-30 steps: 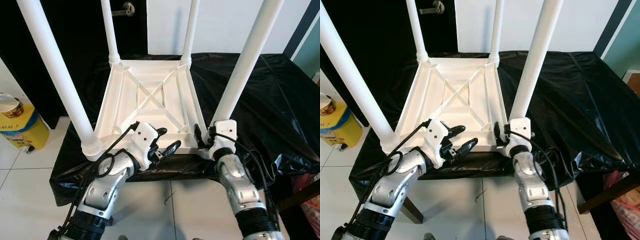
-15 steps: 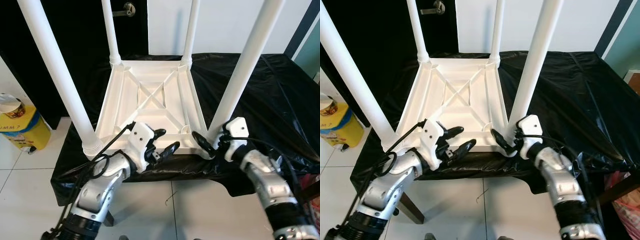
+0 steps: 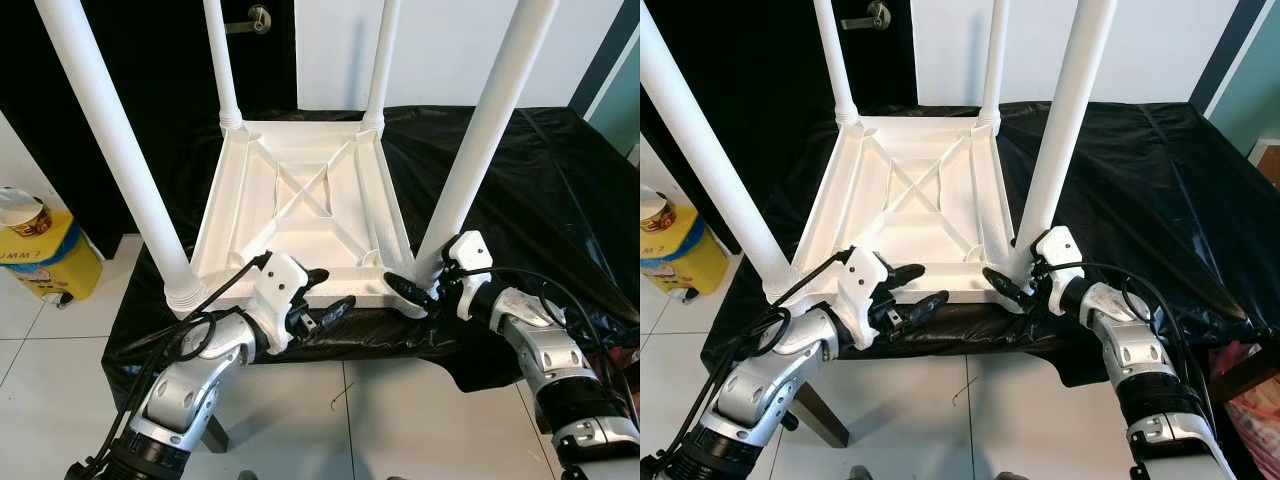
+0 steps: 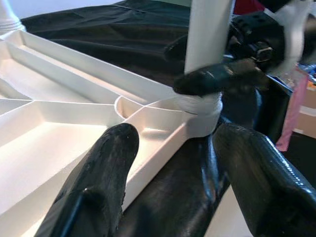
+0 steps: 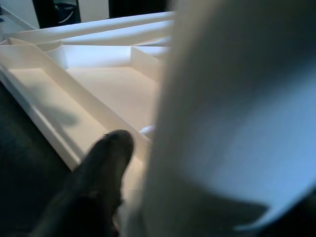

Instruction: Building children table

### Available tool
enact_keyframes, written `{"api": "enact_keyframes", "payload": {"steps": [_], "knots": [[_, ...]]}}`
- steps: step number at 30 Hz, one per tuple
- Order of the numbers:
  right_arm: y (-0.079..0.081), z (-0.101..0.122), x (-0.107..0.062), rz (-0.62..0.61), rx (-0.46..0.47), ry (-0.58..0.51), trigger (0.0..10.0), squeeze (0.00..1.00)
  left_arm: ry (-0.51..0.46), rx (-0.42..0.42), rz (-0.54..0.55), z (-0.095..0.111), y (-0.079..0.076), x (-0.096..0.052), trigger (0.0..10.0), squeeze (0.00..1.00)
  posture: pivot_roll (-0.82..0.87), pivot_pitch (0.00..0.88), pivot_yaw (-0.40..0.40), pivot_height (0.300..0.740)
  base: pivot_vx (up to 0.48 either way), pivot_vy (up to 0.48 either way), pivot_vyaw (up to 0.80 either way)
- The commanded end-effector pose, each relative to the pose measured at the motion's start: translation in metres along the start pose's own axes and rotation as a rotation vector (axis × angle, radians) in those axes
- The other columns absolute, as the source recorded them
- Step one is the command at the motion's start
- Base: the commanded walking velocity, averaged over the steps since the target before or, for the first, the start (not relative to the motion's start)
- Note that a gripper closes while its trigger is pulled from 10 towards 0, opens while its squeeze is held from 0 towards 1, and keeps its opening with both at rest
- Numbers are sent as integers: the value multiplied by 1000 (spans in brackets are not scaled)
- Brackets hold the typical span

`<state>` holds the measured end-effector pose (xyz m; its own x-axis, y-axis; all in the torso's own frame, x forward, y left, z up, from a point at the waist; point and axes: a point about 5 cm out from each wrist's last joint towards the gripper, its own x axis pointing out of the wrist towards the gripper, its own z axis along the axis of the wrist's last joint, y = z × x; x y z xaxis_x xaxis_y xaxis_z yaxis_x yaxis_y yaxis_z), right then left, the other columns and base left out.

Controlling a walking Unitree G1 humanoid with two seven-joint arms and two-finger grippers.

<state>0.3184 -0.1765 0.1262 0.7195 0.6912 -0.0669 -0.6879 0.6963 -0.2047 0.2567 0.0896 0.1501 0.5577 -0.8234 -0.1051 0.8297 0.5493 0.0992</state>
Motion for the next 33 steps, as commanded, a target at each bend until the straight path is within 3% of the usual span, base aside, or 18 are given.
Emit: {"api": "enact_keyframes", "payload": {"steps": [1,9,10,11,25,33], "knots": [[2,-2,2,28,-12,11,0,0,13,0,-217,0,-12,-2,10000,0,-29,0,-10,740,0,0,0],[-1,-8,-2,-6,4,12,0,0,24,18,-205,-1,-10,-3,10000,0,-33,0,-5,740,0,0,0],[-2,-9,-3,-24,17,6,9451,0,24,23,-201,-1,-10,-3,10000,0,-36,0,-7,740,0,0,0],[-2,-10,-4,-47,32,-2,10000,0,21,27,-192,-1,-10,-2,10000,0,-36,0,-9,740,0,0,0],[5,-15,-6,-316,83,-37,10000,0,0,23,-116,1,-3,-6,10000,0,-32,0,-29,740,0,0,0],[21,-20,-3,-434,121,-26,10000,0,-8,20,-114,1,-6,-5,10000,0,-29,0,-34,740,0,0,0]]}}
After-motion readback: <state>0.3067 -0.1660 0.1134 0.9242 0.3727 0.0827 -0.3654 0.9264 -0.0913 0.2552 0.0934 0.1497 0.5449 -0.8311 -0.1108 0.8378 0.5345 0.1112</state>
